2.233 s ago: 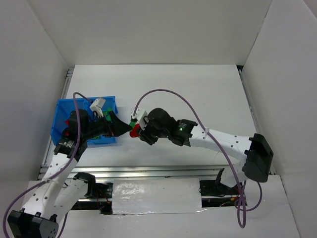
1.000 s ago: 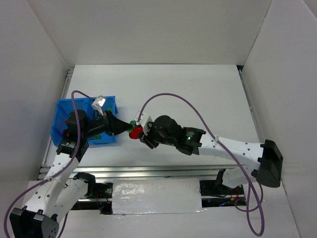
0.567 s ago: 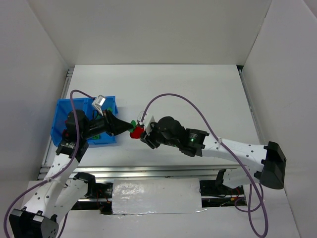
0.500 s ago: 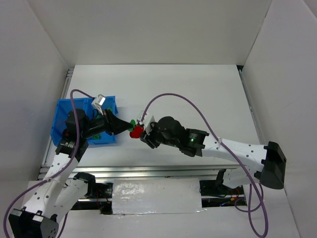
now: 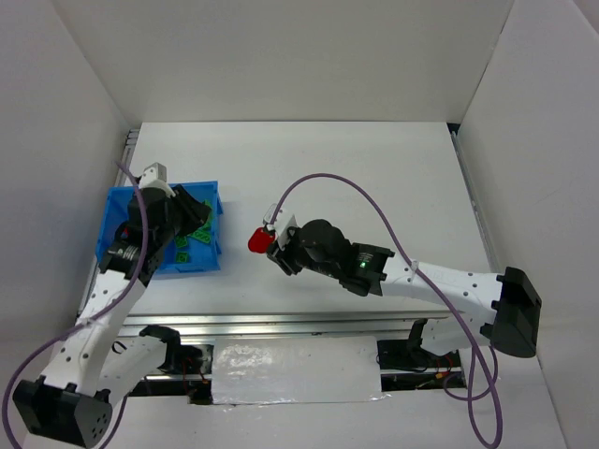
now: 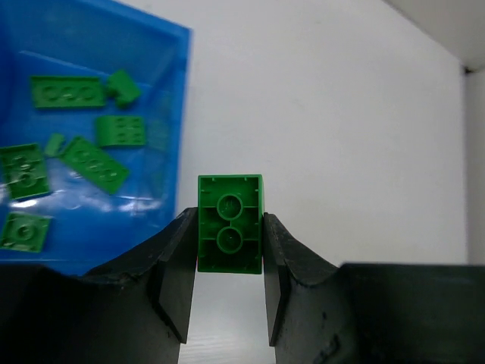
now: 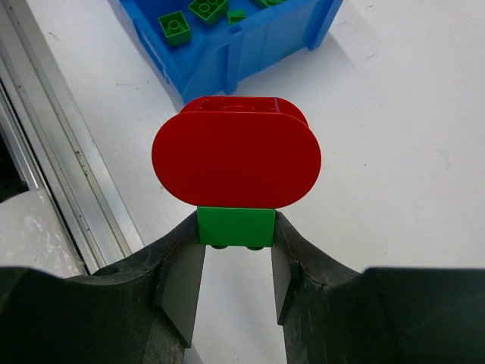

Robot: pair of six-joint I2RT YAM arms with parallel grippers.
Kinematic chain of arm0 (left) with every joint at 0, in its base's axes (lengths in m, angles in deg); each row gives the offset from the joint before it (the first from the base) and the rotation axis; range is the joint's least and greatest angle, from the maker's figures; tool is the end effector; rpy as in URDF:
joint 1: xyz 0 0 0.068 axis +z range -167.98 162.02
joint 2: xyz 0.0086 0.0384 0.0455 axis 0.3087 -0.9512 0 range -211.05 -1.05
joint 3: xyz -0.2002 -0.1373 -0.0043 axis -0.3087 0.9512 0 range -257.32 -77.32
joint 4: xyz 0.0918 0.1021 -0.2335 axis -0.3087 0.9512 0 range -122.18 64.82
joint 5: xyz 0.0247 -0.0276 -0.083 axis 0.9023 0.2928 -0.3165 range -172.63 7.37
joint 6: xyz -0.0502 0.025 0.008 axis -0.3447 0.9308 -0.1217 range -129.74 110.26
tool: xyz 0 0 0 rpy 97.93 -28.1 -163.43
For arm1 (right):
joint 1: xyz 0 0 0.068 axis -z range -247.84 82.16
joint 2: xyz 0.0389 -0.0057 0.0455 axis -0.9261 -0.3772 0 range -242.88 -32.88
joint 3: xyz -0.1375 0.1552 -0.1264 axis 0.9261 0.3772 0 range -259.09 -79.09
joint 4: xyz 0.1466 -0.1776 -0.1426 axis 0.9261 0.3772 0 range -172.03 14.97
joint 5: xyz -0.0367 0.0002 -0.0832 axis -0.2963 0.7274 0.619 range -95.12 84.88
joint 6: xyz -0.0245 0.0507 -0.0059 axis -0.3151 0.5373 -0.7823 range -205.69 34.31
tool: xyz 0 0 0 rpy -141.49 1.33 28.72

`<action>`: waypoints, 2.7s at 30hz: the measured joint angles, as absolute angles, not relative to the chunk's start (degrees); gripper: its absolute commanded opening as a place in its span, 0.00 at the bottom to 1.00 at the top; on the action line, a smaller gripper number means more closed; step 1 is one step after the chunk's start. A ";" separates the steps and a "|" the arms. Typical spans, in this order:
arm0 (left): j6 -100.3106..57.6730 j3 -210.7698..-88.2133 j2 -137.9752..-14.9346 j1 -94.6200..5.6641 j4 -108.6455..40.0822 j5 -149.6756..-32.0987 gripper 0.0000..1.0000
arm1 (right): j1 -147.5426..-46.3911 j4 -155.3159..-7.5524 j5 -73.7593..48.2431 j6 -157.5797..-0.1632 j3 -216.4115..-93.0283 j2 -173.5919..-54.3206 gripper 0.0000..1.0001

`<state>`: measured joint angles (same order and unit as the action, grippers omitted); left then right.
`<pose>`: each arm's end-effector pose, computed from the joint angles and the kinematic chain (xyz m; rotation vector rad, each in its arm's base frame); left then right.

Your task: Sort the legos into containers by color

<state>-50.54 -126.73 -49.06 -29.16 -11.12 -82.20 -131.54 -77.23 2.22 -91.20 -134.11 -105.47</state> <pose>0.2205 -0.0433 0.3145 -0.5062 1.8941 -0.5989 0.1448 0.2813 0.2728 -1.0629 1.6910 0.5381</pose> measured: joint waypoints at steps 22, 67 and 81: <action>-50.54 -126.27 -59.42 -24.07 -16.56 -86.51 1.00 | -131.56 -76.38 1.58 -91.05 -131.99 -102.39 0.00; -58.12 -116.76 -53.82 -33.11 -37.59 -121.37 0.99 | -131.54 -76.88 4.23 -90.86 -131.14 -99.88 0.00; -58.12 -118.77 -54.28 -33.35 -38.48 -123.27 0.97 | -131.28 -76.86 4.53 -90.61 -131.82 -102.04 0.00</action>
<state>-58.12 -118.77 -54.28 -33.35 -38.48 -123.27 -131.28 -76.86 4.53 -90.61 -131.82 -102.04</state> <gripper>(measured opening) 0.975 0.440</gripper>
